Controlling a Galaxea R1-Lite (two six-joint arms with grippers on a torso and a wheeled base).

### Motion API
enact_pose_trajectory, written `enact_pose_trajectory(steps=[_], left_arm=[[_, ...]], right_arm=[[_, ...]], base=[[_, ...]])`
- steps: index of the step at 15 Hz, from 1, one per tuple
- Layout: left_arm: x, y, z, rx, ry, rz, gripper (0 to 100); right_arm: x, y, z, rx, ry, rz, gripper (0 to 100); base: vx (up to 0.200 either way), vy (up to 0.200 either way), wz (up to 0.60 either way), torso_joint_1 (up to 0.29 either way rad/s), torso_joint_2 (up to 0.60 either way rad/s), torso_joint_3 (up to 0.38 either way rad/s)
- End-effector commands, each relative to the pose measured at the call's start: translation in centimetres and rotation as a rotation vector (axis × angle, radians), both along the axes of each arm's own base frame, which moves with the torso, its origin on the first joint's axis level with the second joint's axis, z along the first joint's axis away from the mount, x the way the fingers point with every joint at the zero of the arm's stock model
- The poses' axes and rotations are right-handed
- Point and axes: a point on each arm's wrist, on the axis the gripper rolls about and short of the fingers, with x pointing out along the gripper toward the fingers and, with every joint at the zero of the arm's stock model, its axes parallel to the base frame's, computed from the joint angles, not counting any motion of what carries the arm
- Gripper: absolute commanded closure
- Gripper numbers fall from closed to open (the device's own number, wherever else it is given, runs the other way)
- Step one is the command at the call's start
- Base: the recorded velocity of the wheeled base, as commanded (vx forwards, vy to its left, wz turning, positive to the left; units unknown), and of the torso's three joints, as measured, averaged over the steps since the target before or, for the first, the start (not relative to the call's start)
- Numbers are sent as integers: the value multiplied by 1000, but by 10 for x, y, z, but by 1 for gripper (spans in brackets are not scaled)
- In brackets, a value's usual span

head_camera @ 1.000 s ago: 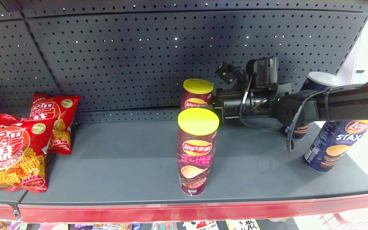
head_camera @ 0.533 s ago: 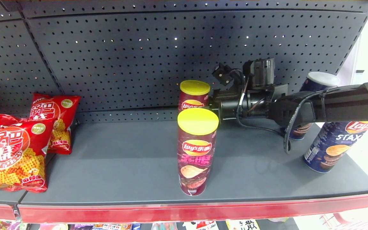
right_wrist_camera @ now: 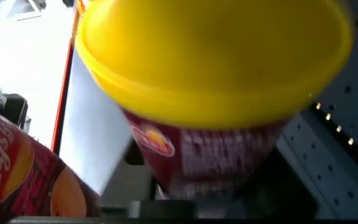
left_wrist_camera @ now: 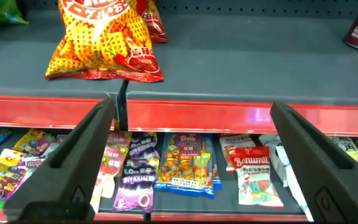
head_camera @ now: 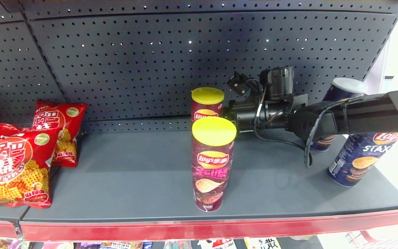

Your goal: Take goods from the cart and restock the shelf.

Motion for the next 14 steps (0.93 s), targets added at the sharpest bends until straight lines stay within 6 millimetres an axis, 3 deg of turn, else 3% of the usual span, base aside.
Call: enact_pose_trajectory(steps=[1, 4, 8, 12, 14], left_arm=[[0, 0, 0, 0, 3, 0, 0], [0, 0, 0, 0, 3, 0, 0], [0, 0, 0, 0, 1, 0, 0], [0, 0, 0, 0, 3, 0, 0], [0, 0, 0, 0, 3, 0, 0]], right_arm=[[1, 0, 0, 3, -2, 1, 0], [0, -4, 5, 8, -4, -16, 0], [-9, -30, 12, 4, 9, -62, 0], [-40, -72, 15, -10, 49, -122, 0], [-58, -84, 14, -18, 67, -133, 0]], base=[[0, 0, 0, 0, 0, 0], [0, 0, 0, 0, 0, 0], [0, 0, 0, 0, 0, 0], [0, 0, 0, 0, 0, 0], [0, 0, 0, 0, 0, 0]])
